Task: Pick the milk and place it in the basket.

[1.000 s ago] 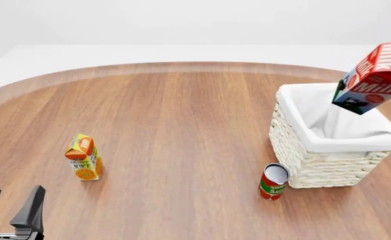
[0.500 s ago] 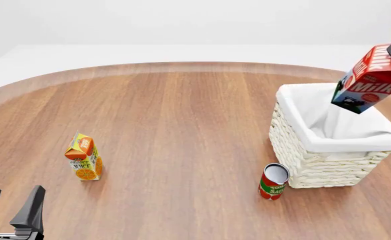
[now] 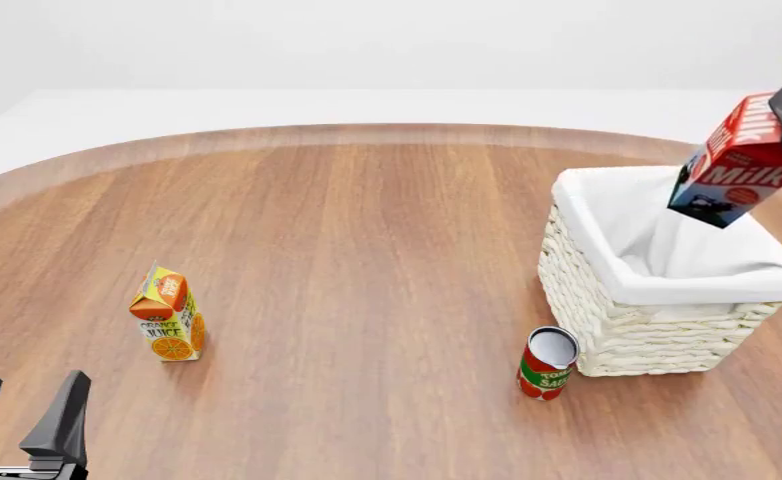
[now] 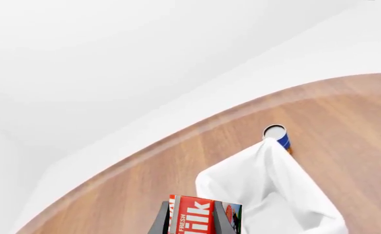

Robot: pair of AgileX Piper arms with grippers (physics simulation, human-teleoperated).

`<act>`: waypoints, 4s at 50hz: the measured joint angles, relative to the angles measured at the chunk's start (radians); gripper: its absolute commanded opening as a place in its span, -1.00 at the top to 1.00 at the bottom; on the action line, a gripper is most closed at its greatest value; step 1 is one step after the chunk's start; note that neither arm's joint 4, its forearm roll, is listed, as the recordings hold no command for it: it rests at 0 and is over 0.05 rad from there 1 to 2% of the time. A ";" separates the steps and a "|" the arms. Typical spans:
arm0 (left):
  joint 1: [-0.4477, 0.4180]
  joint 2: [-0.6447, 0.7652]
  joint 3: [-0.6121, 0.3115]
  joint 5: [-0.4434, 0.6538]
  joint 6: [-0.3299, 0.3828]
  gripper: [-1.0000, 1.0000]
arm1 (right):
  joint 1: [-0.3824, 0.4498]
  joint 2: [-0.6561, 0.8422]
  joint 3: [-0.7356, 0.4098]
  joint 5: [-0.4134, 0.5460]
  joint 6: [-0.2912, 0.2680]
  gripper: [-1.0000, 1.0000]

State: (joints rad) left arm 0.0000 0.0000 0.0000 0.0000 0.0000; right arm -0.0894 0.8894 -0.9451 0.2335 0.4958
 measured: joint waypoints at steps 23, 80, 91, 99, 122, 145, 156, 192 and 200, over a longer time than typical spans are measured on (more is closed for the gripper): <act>0.000 0.000 0.000 0.000 0.000 -1.00 | -0.013 0.096 -0.012 -0.052 -0.030 1.00; 0.000 0.000 0.000 0.000 0.000 -1.00 | 0.002 0.214 0.029 -0.130 -0.076 1.00; 0.000 0.000 0.000 0.000 0.000 -1.00 | 0.000 0.226 0.045 -0.144 -0.083 1.00; 0.000 0.000 0.000 0.000 0.000 -1.00 | -0.001 0.239 0.058 -0.157 -0.090 1.00; 0.000 0.000 0.000 0.000 0.000 -1.00 | -0.003 0.286 0.074 -0.193 -0.105 1.00; 0.000 0.000 0.000 0.000 0.000 -1.00 | -0.010 0.332 0.079 -0.226 -0.111 1.00; 0.000 0.000 0.000 0.000 0.000 -1.00 | -0.014 0.355 0.073 -0.237 -0.112 1.00; 0.000 0.000 0.000 0.000 0.000 -1.00 | -0.028 0.453 0.041 -0.278 -0.122 1.00; 0.000 0.000 0.000 0.000 0.000 -1.00 | -0.030 0.465 0.046 -0.288 -0.123 1.00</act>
State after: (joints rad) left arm 0.0000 0.0000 0.0000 0.0000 0.0000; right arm -0.1196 1.3547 -0.8994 -0.0545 0.3724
